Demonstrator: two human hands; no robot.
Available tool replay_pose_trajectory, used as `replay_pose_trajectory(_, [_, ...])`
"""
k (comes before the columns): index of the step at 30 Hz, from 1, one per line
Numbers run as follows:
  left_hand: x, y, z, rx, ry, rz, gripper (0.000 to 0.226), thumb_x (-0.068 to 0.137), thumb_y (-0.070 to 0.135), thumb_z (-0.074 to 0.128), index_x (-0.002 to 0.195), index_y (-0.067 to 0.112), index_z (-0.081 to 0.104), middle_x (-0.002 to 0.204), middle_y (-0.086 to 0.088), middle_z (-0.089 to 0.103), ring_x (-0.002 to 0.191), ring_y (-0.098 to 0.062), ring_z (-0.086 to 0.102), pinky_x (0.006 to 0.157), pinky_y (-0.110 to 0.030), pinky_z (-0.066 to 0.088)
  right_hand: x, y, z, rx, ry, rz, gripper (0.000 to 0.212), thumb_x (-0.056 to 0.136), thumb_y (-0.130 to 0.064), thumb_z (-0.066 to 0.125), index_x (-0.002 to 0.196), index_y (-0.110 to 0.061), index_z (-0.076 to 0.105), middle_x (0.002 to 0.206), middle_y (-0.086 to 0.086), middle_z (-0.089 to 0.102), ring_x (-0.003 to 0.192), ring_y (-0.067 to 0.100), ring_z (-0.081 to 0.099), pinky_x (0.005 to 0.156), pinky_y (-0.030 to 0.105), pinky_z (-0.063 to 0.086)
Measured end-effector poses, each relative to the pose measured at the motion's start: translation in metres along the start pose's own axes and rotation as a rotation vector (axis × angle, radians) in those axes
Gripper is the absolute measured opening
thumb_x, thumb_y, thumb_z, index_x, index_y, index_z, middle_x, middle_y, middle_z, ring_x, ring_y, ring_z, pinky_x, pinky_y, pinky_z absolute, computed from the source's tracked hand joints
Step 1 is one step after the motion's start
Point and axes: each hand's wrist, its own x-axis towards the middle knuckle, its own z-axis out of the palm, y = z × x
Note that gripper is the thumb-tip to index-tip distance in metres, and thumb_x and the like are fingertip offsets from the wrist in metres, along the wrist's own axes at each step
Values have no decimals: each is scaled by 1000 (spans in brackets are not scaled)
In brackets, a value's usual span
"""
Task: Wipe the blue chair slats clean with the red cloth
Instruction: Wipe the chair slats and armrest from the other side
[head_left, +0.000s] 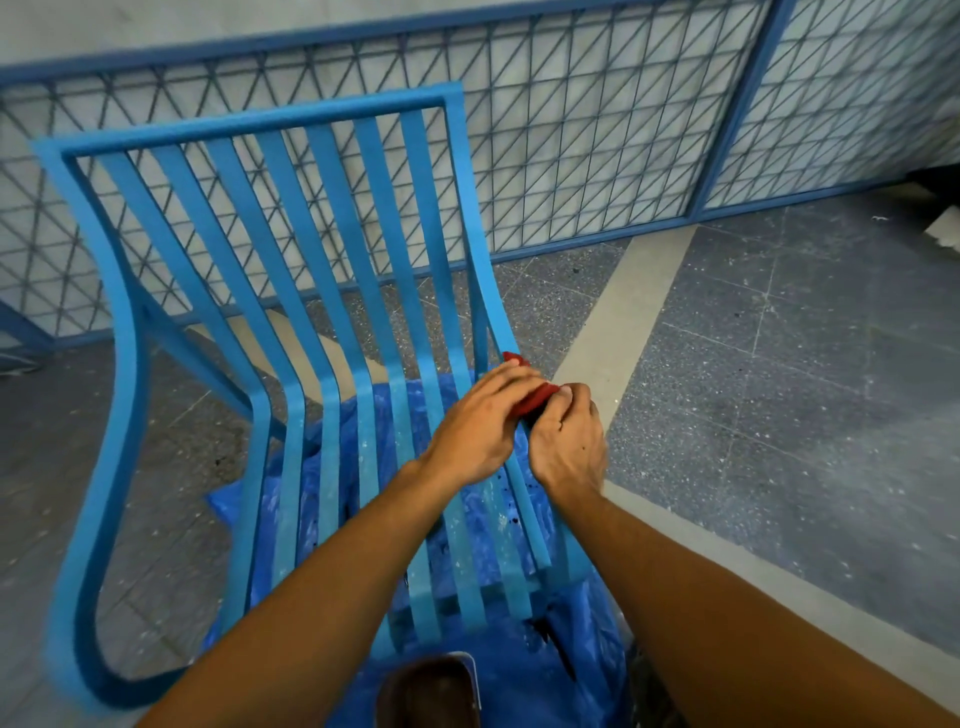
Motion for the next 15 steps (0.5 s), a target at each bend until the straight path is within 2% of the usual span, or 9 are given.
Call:
replay_pose_trajectory(2, [-17, -11, -3, -14, -17, -27, 51, 90, 1, 54, 135, 26, 55, 140, 9, 52, 134, -15, 46, 114, -38, 38, 0, -1, -1, -6, -9, -4, 36, 104, -41, 26, 117, -18, 51, 118, 14, 61, 103, 39, 59, 87, 47, 44])
replay_pose_trajectory(4, [-36, -25, -7, -155, -27, -210, 49, 92, 4, 53, 131, 33, 56, 130, 7, 59, 117, -18, 59, 101, -42, 50, 0, 0, 1, -26, -30, -13, 37, 103, -44, 27, 118, -20, 50, 117, 13, 61, 100, 38, 60, 87, 47, 46])
replay_pose_trajectory(6, [-56, -36, -9, -332, 24, -400, 39, 99, 15, 54, 127, 42, 54, 122, 7, 67, 104, -13, 67, 87, -40, 58, 0, 2, 2, -50, -62, -23, 39, 100, -52, 29, 116, -23, 49, 112, 9, 63, 95, 32, 62, 87, 48, 49])
replay_pose_trajectory(9, [-81, -36, -7, -537, 198, -567, 33, 100, 31, 57, 131, 40, 50, 117, 13, 69, 107, -9, 68, 86, -34, 55, 1, 2, 4, -94, -107, -9, 51, 91, -68, 32, 112, -25, 49, 106, 7, 65, 91, 30, 64, 85, 47, 53])
replay_pose_trajectory(11, [-91, -31, -4, -628, 314, -669, 43, 97, 23, 62, 136, 32, 46, 117, 12, 65, 107, -8, 66, 86, -28, 51, 2, 0, 6, -125, -121, 5, 62, 85, -77, 29, 108, -25, 52, 99, 6, 67, 85, 30, 67, 82, 46, 55])
replay_pose_trajectory(13, [-102, -22, 0, -694, 396, -770, 52, 94, 18, 67, 137, 28, 40, 117, 7, 62, 102, -8, 65, 84, -28, 52, 2, 1, 10, -143, -128, 4, 67, 80, -84, 25, 100, -26, 52, 90, 4, 68, 76, 30, 69, 77, 46, 58])
replay_pose_trajectory(15, [-113, -15, 11, -724, 431, -824, 53, 93, 14, 67, 133, 29, 37, 111, 8, 60, 90, -3, 66, 70, -23, 54, 2, 0, 10, -157, -134, 3, 65, 81, -84, 25, 94, -26, 51, 84, 3, 67, 71, 28, 69, 73, 45, 59])
